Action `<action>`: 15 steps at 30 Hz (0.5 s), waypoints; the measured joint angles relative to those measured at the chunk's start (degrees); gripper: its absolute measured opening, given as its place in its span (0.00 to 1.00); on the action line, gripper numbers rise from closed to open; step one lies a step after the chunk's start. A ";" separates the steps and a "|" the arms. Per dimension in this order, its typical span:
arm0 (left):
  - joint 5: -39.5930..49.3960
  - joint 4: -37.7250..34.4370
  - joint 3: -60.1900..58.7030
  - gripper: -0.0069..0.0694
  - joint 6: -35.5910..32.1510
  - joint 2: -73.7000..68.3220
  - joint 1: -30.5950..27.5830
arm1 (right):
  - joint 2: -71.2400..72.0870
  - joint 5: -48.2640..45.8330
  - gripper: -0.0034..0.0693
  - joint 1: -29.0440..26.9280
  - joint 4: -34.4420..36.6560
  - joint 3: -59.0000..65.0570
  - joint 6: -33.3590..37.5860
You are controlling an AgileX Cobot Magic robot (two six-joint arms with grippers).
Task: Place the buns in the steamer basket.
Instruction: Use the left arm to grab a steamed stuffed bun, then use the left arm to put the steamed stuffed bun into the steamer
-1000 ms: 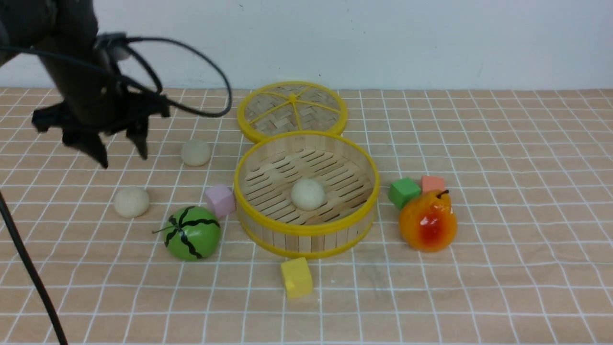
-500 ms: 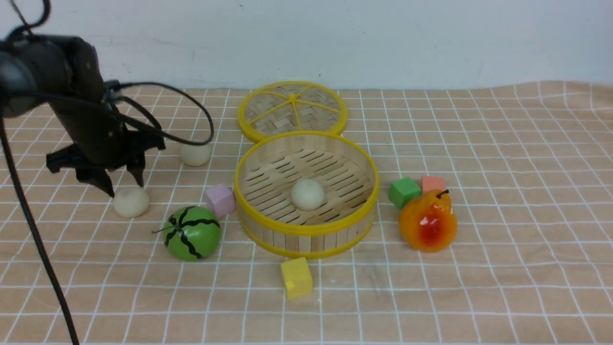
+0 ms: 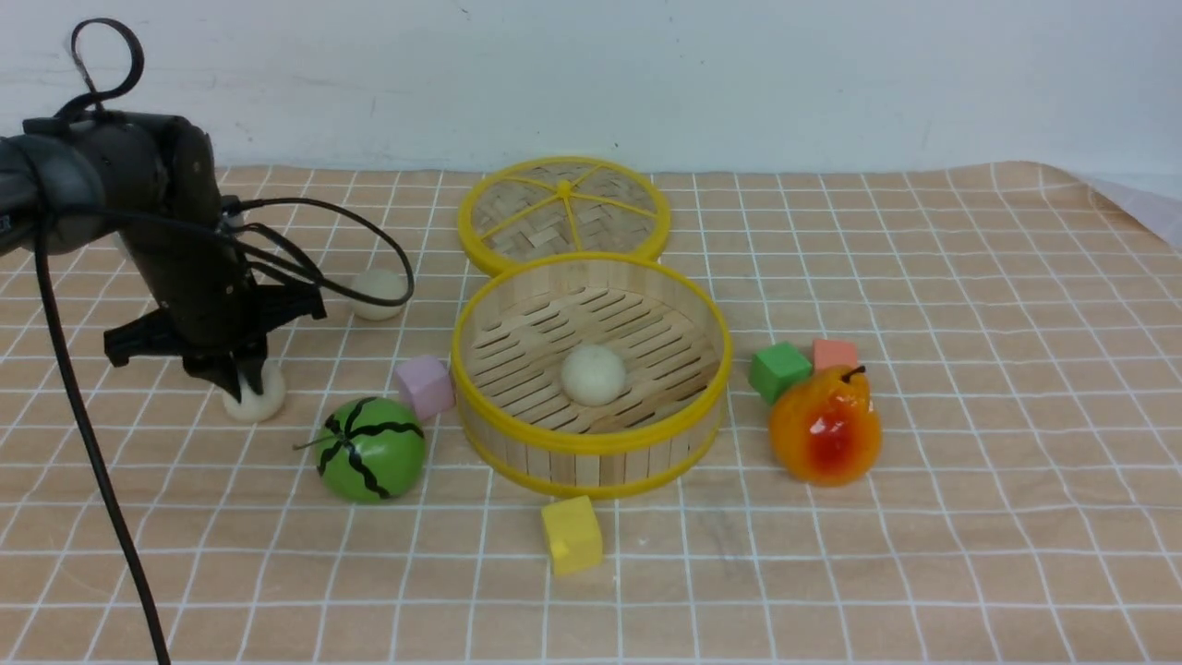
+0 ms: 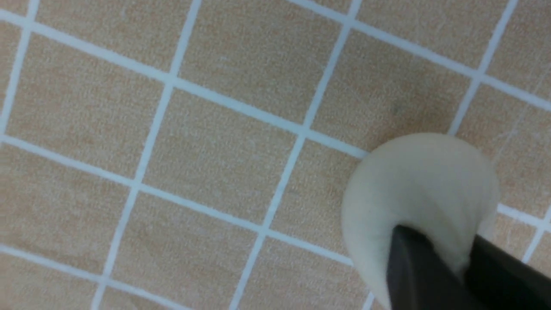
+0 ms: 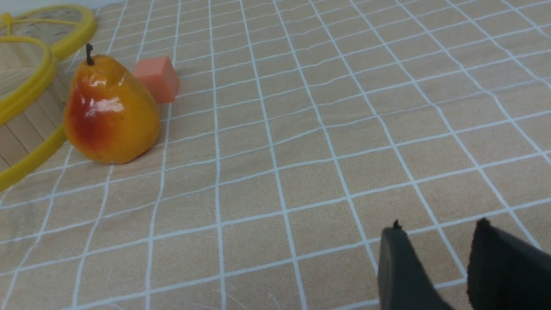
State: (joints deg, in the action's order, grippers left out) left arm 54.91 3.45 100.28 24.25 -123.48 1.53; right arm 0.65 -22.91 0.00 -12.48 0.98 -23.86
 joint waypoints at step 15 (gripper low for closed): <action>9.68 -6.20 18.59 0.09 -6.16 4.21 13.50 | 0.00 0.00 0.38 0.00 0.00 0.00 0.00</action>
State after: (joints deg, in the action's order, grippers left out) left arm 64.59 -2.75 118.87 18.09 -119.27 15.03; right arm 0.65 -22.91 0.00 -12.48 0.98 -23.86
